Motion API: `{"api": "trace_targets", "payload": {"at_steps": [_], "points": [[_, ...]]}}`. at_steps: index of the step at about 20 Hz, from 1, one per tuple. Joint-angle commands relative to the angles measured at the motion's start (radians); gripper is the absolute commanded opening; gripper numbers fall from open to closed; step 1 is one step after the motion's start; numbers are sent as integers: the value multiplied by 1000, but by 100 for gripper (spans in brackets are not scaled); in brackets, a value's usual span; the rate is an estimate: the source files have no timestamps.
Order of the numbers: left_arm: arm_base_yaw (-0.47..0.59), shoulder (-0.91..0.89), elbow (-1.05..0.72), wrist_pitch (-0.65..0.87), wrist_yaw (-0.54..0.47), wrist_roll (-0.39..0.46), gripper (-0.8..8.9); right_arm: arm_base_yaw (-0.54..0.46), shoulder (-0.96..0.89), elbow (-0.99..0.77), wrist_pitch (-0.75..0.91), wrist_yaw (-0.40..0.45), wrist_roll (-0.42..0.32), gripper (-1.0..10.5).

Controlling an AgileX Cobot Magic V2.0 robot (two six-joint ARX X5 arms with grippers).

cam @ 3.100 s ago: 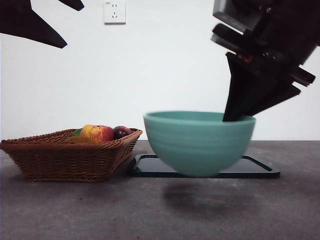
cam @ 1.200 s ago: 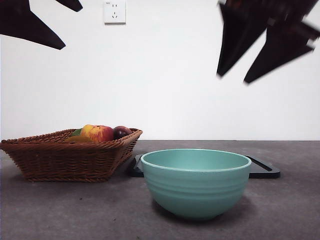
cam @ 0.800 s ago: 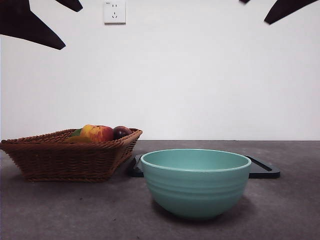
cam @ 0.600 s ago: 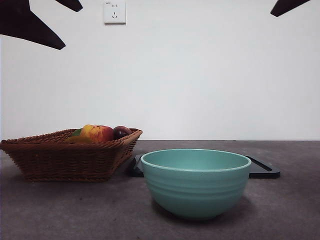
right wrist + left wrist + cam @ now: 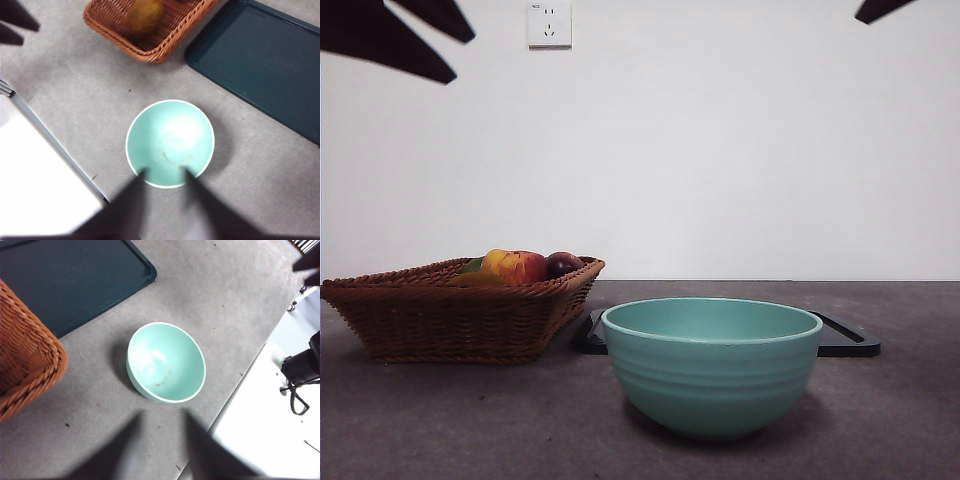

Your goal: Pick up the wifruite, put it on the bowl, pick up the plate, put it on desk

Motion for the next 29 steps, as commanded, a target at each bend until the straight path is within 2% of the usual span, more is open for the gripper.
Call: {"api": "trace_targets", "payload": {"at_steps": [1, 14, 21, 22, 26, 29], "points": [[-5, 6, 10, 5, 4, 12, 7, 8, 6, 14, 10, 2, -11, 6], [-5, 5, 10, 8, 4, 5, 7, 8, 5, 14, 126, 1, -8, 6], [0, -18, 11, 96, -15, 57, 8, 8, 5, 14, 126, 1, -8, 6], [10, -29, 10, 147, -47, 58, 8, 8, 5, 15, 126, 1, -8, 6], [102, -151, -6, 421, -308, 58, 8, 8, 5, 14, 126, 1, -8, 6], [220, -309, -89, 583, -399, 61, 8, 8, 5, 14, 126, 1, -8, 6]]}}
